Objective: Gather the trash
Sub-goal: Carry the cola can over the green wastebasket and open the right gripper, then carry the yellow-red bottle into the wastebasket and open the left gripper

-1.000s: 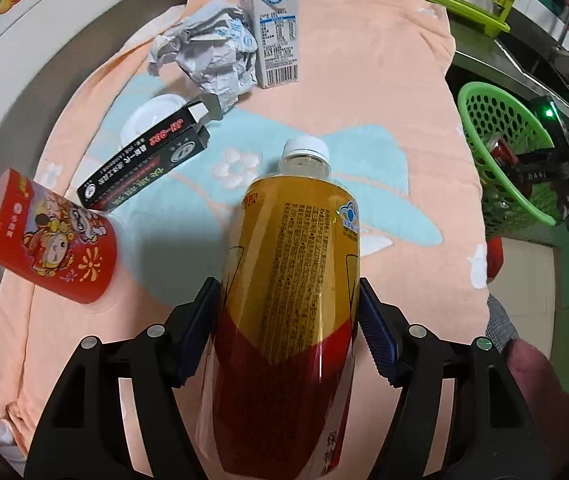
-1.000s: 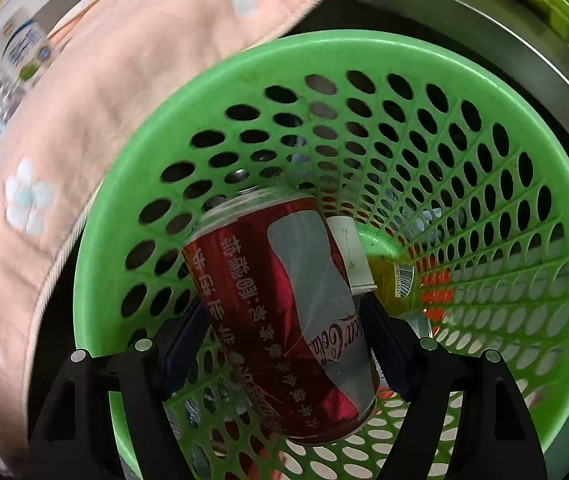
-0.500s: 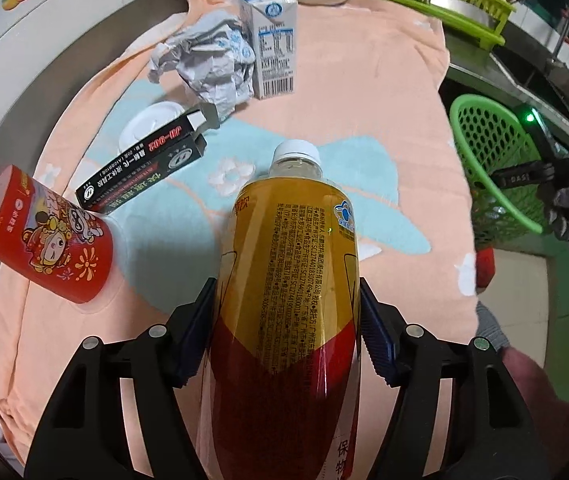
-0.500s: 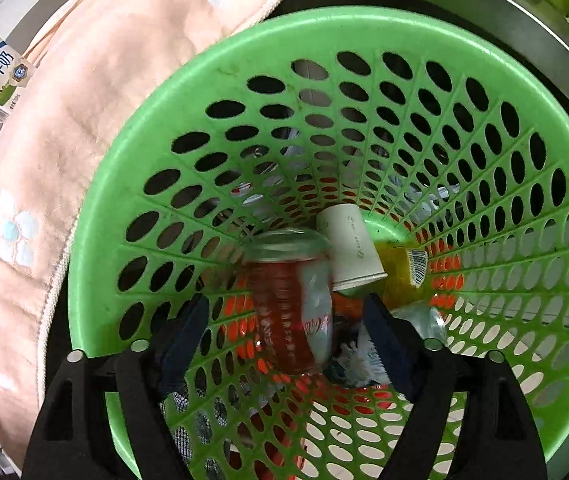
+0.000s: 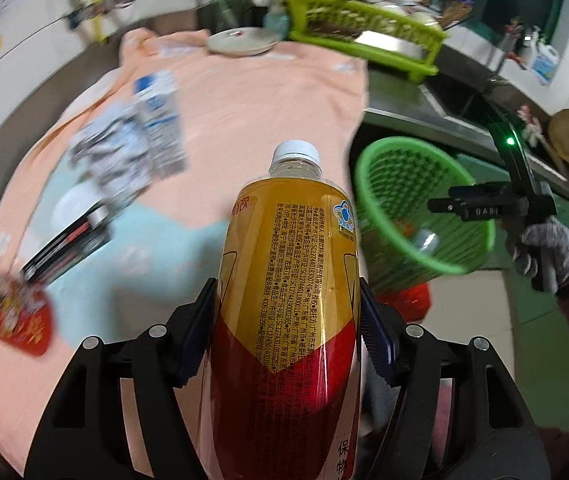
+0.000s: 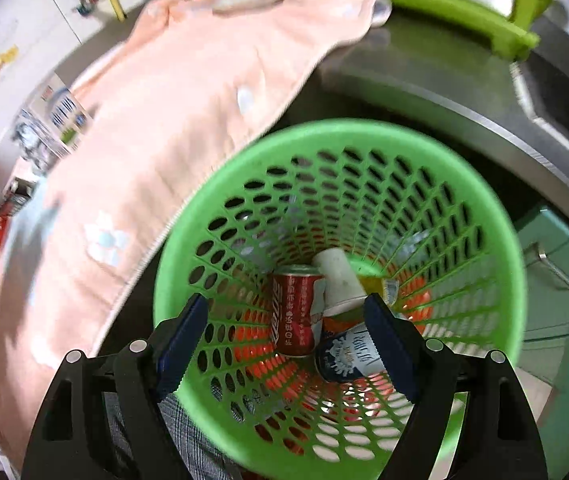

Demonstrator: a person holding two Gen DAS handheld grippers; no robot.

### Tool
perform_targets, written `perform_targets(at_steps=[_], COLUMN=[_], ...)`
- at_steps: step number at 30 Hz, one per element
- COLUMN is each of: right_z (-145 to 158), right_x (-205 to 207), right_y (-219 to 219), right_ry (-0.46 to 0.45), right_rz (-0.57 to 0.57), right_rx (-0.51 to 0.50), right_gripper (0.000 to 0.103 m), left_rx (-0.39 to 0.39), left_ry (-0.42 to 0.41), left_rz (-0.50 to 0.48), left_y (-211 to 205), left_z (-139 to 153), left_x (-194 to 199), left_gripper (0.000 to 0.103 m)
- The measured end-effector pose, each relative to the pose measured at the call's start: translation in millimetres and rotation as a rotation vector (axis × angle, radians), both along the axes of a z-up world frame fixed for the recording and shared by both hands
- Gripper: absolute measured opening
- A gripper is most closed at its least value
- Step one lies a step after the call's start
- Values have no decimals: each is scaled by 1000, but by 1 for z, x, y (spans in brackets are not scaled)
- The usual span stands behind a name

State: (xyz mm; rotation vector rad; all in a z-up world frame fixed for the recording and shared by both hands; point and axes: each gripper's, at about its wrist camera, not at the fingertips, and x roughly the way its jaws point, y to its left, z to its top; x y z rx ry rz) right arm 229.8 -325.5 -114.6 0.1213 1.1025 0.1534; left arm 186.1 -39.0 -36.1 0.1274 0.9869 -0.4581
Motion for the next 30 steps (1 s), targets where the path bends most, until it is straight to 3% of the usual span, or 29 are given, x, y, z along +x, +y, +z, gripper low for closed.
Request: perform_targets(at_steps=[11, 18, 22, 30], right_z=[58, 57, 52, 37], right_x=[-70, -95, -105, -110], right_y=[-55, -90, -108, -122], right_ry=[-213, -282, -291, -286], right_rz=[-113, -196, -225, -260], right_rx=[28, 16, 47, 95], right_gripper=[77, 78, 78, 78], left_rx=[-70, -45, 11, 199], left_ry=[62, 180, 245, 358], left_rz=[-202, -269, -262, -258], left_y=[-151, -242, -273, -318], left_z=[-10, -63, -98, -157], left_x=[34, 63, 76, 95], left_gripper=[65, 65, 65, 65])
